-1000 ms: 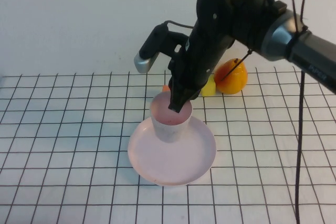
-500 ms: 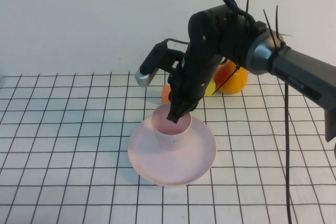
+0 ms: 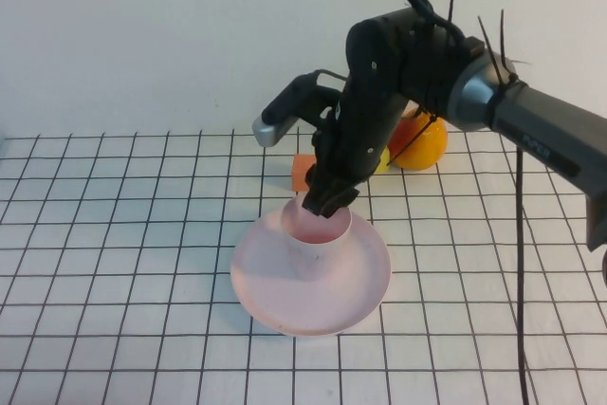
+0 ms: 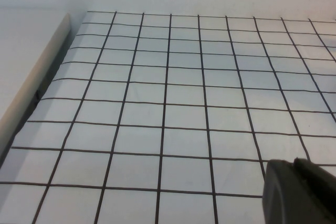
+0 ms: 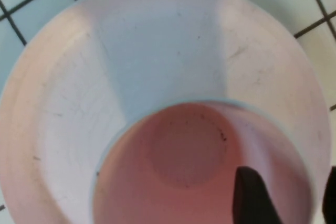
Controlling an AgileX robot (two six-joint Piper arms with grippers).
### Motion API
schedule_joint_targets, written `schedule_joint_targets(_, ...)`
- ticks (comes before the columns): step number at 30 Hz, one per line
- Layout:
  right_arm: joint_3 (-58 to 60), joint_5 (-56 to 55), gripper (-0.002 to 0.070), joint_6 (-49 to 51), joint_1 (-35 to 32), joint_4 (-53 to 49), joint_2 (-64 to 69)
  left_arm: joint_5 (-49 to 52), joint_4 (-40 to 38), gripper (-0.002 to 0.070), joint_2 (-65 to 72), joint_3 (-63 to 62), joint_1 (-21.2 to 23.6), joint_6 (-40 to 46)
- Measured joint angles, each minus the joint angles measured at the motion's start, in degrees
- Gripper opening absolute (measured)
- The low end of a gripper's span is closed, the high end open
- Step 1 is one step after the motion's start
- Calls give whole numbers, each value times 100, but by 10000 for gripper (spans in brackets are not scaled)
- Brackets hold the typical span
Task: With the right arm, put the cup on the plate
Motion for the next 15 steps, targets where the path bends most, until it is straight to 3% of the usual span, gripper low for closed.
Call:
schedule_joint_targets(5,-592,183,303,0,-19,-38,-419,0,0,-2,0,0,0,0)
schedule_joint_targets(9,-1163,183,277,0,-41,-137,-1125,0,0,-2,0,0,0,0)
schedule_joint_targets(15,-1492,187,146,-20,-55,-656,-2327,0,0,-2,0,0,0,0)
